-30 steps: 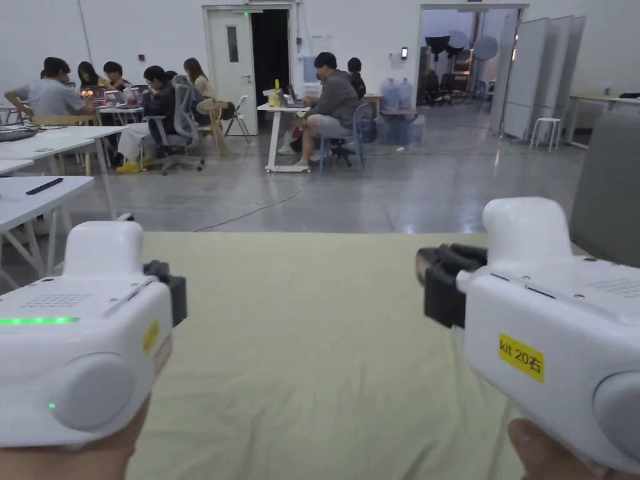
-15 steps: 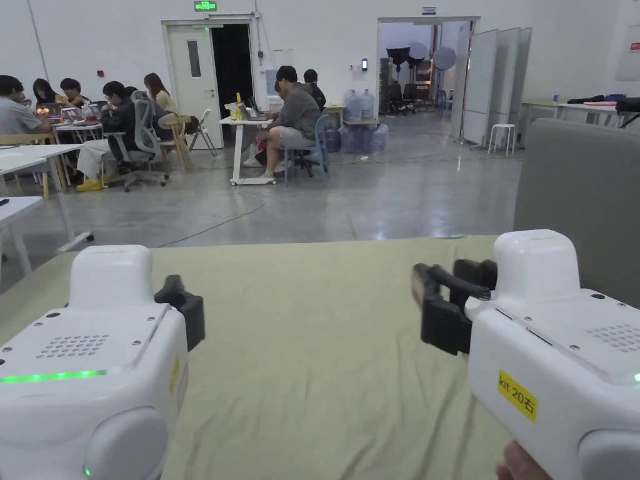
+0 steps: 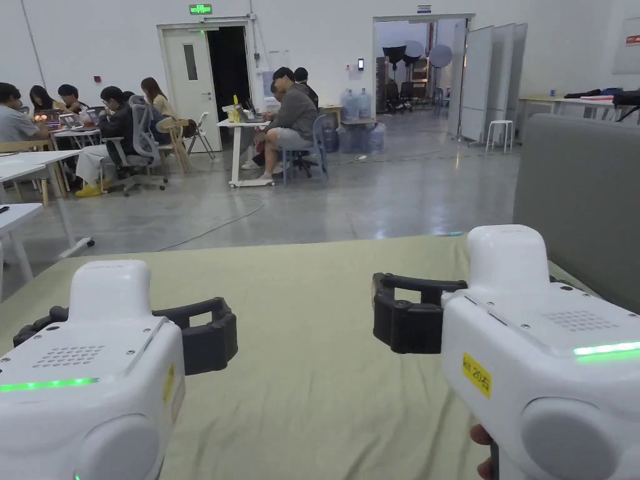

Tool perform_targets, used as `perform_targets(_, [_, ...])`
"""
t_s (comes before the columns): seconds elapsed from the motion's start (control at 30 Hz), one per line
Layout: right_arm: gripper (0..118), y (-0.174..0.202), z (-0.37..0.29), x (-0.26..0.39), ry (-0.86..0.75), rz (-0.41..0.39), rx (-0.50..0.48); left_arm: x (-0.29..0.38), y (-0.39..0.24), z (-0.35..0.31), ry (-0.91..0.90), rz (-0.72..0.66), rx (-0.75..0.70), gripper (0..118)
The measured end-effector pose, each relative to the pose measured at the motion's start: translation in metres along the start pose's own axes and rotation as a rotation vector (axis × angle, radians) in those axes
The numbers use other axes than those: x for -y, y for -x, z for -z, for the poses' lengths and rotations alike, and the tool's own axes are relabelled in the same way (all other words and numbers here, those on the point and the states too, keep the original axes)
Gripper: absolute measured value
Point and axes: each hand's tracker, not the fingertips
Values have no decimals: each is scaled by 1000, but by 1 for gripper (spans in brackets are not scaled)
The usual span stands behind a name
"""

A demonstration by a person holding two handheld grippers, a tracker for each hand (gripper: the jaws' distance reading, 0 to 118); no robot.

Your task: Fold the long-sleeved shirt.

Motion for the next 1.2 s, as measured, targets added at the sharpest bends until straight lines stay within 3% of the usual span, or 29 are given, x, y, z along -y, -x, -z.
perform_targets(0.13, [118, 14, -4, 6, -25, -54, 63, 1, 1, -2, -5, -12, 7, 118])
perform_targets(0.3, [118, 13, 2, 12, 28, 15, -12, 0, 0, -1, -6, 3, 18, 118])
perform_targets(1.2, [118, 17, 3, 7, 42, -5, 32, -2, 11, -5, -1, -56, 47, 118])
